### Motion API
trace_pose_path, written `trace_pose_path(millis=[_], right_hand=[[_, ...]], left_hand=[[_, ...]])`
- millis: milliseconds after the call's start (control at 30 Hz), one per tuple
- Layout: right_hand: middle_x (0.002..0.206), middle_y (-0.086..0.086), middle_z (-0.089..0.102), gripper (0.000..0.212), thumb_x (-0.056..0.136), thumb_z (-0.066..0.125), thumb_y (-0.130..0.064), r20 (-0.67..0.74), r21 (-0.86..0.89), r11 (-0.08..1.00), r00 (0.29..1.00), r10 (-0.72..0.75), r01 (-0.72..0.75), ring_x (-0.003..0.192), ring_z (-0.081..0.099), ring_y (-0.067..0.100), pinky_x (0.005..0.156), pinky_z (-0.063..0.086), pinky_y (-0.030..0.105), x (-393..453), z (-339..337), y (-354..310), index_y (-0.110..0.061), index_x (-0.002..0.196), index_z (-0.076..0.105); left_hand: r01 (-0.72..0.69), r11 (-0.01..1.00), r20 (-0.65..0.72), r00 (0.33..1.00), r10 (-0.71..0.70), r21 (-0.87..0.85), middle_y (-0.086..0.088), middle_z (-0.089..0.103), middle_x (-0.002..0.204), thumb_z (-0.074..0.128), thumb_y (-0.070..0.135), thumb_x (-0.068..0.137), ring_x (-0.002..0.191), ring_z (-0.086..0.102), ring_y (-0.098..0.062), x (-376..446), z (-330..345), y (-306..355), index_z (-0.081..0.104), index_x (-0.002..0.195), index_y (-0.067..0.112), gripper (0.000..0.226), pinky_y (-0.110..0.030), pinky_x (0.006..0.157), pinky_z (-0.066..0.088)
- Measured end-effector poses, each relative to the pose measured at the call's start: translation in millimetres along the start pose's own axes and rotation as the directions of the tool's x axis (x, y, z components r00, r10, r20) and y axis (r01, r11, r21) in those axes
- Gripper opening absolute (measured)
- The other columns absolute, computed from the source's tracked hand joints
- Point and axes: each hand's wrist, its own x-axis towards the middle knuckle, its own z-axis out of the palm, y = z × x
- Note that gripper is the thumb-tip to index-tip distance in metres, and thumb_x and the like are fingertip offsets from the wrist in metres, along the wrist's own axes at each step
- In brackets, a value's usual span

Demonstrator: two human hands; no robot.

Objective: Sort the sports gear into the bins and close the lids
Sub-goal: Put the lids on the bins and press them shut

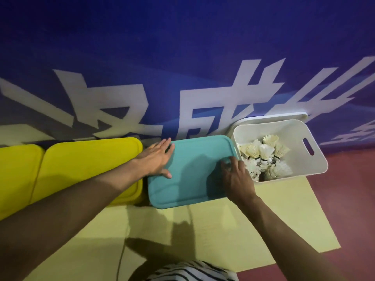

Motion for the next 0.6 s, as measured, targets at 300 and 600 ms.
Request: trace_pose_path(millis=[300, 600], right_hand=[[0.166, 0.02, -0.001, 0.107, 0.086, 0.064, -0.064, 0.139, 0.115, 0.993, 0.99, 0.021, -0.038, 0.152, 0.005, 0.045, 0.121, 0.029, 0.052, 6.8, 10.4, -19.5, -0.011, 0.159, 0.006], [0.15, 0.028, 0.038, 0.085, 0.082, 0.076, -0.048, 0.039, 0.243, 0.96, 0.988, -0.152, 0.138, 0.137, 0.041, 0.048, 0.108, 0.043, 0.06, 5.5, -5.9, -5.4, -0.007, 0.147, 0.04]], left_hand=[[0.052, 0.998, 0.187, 0.981, -0.045, -0.03, -0.028, -0.029, 0.16, 0.084, 0.061, 0.07, 0.151, -0.023, -0.042, -21.6, 20.5, 11.2, -0.021, 0.156, 0.001, 0.148, -0.047, 0.127, 0.0], [0.076, 0.995, 0.214, 0.975, -0.062, -0.058, -0.016, -0.024, 0.167, 0.074, 0.07, 0.076, 0.155, -0.01, -0.043, -22.4, -3.0, 18.9, -0.008, 0.162, 0.015, 0.131, -0.053, 0.127, 0.009]])
